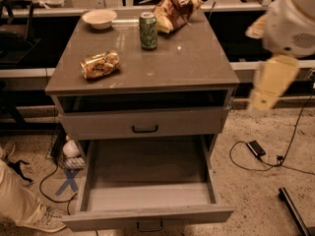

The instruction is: Place orange can into middle drawer

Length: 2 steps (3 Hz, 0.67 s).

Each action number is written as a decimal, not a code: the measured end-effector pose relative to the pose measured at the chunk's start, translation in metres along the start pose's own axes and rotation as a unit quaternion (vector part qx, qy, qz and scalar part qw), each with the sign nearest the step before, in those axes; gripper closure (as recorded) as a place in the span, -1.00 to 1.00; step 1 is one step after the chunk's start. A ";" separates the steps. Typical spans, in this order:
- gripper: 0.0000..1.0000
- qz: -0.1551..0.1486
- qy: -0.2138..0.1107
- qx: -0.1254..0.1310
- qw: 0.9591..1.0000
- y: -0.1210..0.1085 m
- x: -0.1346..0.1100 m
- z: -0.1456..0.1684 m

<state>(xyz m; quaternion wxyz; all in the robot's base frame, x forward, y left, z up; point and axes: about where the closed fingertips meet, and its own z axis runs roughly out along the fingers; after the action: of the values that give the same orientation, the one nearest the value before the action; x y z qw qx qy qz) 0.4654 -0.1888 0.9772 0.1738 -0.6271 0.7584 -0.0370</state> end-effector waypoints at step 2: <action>-1.00 -0.123 -0.049 -0.012 0.991 -0.046 -0.132 0.067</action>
Offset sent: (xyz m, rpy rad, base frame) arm 0.1292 0.2067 -0.0403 0.0430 -0.0367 0.4218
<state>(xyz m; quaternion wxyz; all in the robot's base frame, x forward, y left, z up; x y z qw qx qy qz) 0.5500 -0.0599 0.9555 0.1979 -0.7186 0.6664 -0.0181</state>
